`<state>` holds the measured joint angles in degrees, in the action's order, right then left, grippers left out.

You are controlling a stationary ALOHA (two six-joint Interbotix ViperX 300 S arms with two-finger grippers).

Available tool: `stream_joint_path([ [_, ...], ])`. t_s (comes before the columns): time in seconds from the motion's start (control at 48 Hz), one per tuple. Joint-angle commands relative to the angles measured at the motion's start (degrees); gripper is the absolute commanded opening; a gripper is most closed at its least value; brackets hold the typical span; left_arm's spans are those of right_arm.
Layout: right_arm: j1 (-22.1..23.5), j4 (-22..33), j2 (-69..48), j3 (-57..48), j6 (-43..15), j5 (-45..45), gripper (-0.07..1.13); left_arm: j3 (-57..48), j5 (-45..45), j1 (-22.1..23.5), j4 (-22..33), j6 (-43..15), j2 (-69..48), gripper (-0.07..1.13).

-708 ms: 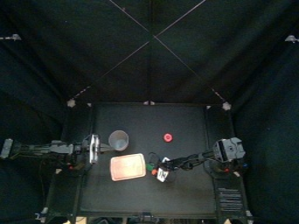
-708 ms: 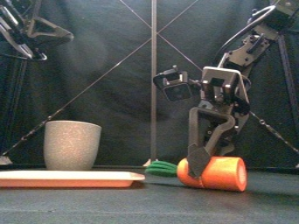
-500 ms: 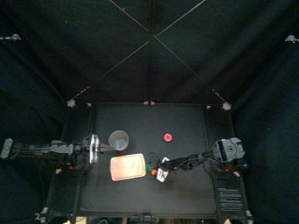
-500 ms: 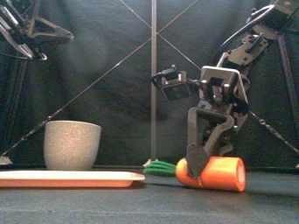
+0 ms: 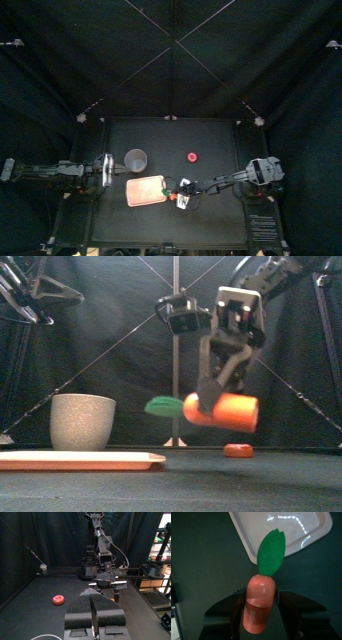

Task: Pick the carrot then place it on the pink plate
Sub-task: Place carrot on the pink plate

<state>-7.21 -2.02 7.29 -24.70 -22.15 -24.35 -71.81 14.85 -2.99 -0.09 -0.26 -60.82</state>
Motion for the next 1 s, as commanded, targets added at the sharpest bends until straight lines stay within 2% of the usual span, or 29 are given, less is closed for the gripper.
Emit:
stream_joint_path([
  [0.021, 1.76, 2.55, -2.20, 5.45, 0.18, -2.55, 0.61, 1.23, 0.26, 0.09, -0.09, 0.00, 0.09, -0.02],
  [0.312, 4.75, 10.46, 6.50, 20.04, 1.05, -2.90, 0.61, 1.23, 0.35, 0.09, -0.18, 0.00, 0.09, -0.02],
  [0.542, 4.57, 14.06, 15.21, 31.20, 1.14, -4.13, 0.62, 1.32, 0.35, 0.09, -0.35, 0.00, 0.00, -0.02],
  [0.833, 3.43, 14.50, 20.13, 34.01, 1.23, -5.98, 0.65, 1.32, 0.35, 0.09, -0.35, 0.00, 0.00, -0.02],
  [1.0, 2.29, 14.59, 20.48, 33.75, 1.14, -4.92, 0.72, 1.32, 0.26, 0.09, -0.35, 0.00, 0.00, -0.02],
])
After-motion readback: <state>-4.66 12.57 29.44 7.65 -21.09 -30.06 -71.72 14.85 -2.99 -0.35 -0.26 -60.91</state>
